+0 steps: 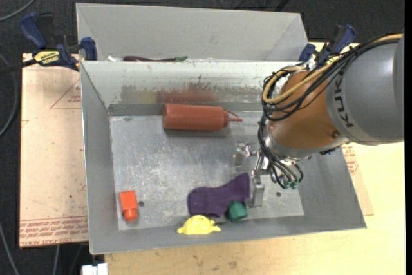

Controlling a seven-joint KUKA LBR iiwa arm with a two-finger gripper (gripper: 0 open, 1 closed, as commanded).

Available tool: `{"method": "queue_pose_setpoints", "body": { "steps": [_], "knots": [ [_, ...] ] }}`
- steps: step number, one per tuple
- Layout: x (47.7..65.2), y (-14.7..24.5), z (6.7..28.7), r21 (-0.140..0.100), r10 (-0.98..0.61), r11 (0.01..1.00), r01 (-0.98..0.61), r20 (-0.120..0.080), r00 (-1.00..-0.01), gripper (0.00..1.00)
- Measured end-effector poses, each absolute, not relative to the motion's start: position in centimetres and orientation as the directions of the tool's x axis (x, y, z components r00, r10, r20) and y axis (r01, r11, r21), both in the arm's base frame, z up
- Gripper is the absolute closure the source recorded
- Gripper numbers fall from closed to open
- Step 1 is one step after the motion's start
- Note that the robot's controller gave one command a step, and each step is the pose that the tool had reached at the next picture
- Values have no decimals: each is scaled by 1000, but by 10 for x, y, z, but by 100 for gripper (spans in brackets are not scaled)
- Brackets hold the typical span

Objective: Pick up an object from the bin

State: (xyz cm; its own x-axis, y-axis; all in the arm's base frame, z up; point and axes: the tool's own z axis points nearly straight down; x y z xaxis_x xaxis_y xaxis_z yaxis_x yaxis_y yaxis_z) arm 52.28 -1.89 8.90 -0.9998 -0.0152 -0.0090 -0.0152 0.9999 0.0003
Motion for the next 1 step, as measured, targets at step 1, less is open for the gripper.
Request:
{"method": "queue_pose_setpoints", "body": {
  "steps": [1],
  "knots": [
    [507,19,71,-2,-396,918,-396,-9,-918,100]
  ]
}}
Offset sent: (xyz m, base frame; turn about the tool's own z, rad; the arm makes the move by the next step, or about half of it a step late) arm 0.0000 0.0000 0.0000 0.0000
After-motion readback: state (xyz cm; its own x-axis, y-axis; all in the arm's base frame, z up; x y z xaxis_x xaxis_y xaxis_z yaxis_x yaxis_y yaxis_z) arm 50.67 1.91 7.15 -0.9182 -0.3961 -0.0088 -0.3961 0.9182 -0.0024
